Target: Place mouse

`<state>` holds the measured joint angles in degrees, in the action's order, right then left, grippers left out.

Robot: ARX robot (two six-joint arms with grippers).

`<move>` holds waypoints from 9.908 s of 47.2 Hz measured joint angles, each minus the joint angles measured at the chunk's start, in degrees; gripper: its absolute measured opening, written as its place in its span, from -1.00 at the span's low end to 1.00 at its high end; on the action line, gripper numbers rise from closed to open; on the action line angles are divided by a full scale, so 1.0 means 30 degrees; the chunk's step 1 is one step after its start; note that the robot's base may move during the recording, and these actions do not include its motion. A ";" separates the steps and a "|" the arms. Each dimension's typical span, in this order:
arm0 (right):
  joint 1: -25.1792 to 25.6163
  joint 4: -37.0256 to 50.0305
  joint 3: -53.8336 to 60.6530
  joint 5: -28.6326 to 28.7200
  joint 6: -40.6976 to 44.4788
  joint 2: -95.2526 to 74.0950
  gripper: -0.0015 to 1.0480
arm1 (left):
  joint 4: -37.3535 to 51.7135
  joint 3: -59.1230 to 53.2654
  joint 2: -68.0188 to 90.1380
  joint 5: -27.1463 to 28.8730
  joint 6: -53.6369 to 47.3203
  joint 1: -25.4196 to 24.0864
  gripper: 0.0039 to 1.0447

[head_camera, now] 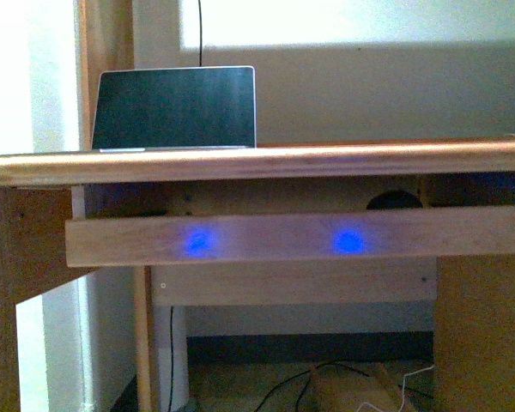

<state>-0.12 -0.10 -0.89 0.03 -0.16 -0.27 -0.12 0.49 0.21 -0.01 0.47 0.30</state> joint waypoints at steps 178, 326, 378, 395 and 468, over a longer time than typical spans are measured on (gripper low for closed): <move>0.0000 0.0000 0.0000 0.0000 0.0000 0.0000 0.86 | 0.0262 0.3832 0.4138 0.6819 0.1982 0.8014 0.40; -0.9173 0.4000 -1.6706 -0.8502 -0.0481 -3.1190 0.69 | -0.0044 0.0000 0.0029 0.0007 0.0036 0.0000 0.86; -1.0222 -0.1494 -2.4859 -0.7613 -0.1472 -2.8960 0.07 | -0.0044 0.0000 0.0029 0.0007 0.0036 0.0000 0.86; -1.0586 -0.2878 -3.2319 -1.0120 -0.1209 -3.6640 0.07 | -0.0044 0.0000 0.0029 0.0007 0.0036 0.0000 0.86; -0.2761 0.6572 -1.3027 0.5450 -0.4146 -2.0065 0.86 | -0.0044 0.0000 0.0029 0.0007 0.0036 0.0000 0.86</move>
<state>-8.40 19.62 -39.97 16.38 -12.60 -60.47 -0.25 0.49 0.30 0.01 0.58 0.30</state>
